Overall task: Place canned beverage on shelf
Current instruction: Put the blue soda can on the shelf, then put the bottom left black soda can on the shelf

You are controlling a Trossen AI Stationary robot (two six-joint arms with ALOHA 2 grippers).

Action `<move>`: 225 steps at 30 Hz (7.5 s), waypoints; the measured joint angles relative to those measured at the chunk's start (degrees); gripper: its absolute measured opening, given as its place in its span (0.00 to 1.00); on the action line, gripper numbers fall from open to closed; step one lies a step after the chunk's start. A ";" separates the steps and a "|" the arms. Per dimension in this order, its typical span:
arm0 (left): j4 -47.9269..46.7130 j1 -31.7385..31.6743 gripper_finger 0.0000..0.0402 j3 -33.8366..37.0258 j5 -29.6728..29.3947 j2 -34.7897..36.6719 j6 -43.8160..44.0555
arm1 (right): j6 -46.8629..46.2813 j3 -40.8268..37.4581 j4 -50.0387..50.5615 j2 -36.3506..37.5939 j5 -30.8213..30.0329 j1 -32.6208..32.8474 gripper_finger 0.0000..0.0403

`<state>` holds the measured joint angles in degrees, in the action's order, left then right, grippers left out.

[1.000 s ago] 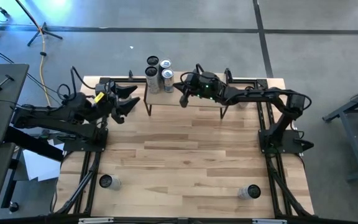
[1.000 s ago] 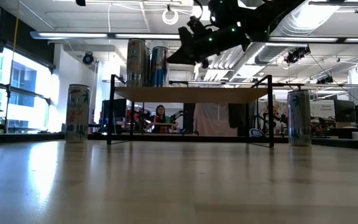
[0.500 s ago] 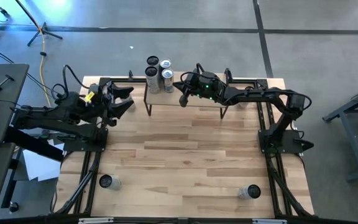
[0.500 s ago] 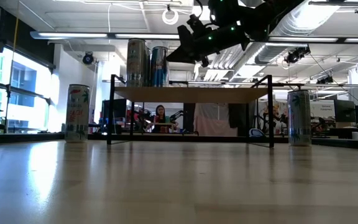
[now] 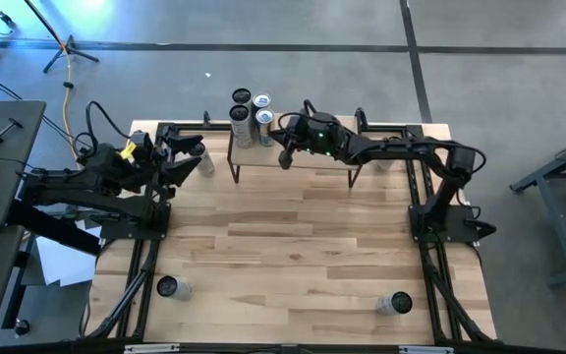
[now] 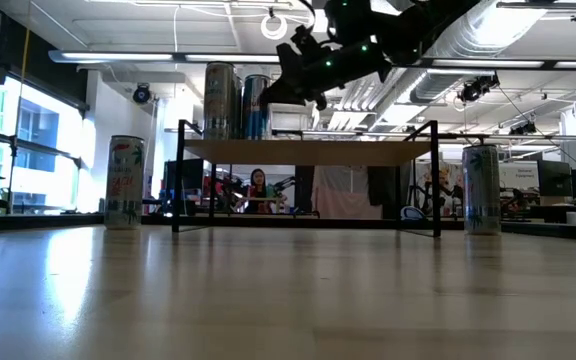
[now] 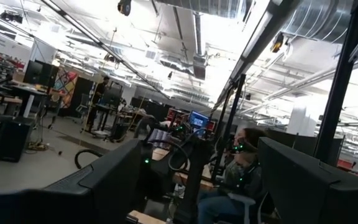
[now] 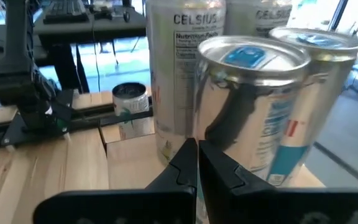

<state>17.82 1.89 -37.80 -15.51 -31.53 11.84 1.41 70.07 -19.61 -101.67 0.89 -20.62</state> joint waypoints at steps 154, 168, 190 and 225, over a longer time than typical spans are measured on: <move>-0.59 0.02 0.74 0.02 0.00 -0.01 1.55 | -1.47 49.85 43.73 -21.24 31.86 -20.86 0.00; -3.06 0.02 0.74 0.02 -1.77 -0.02 1.53 | 19.20 49.85 74.22 -11.34 32.75 -22.85 0.00; -7.21 0.02 0.74 0.02 1.62 1.18 1.53 | -9.07 7.83 57.59 18.94 21.35 0.74 0.00; -7.23 0.02 0.74 0.02 7.48 -1.46 6.67 | -17.73 -11.70 22.72 33.43 -11.30 25.87 0.00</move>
<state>10.59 1.91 -37.78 -8.03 -32.99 18.50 -16.32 58.37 3.11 -68.25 -10.41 5.26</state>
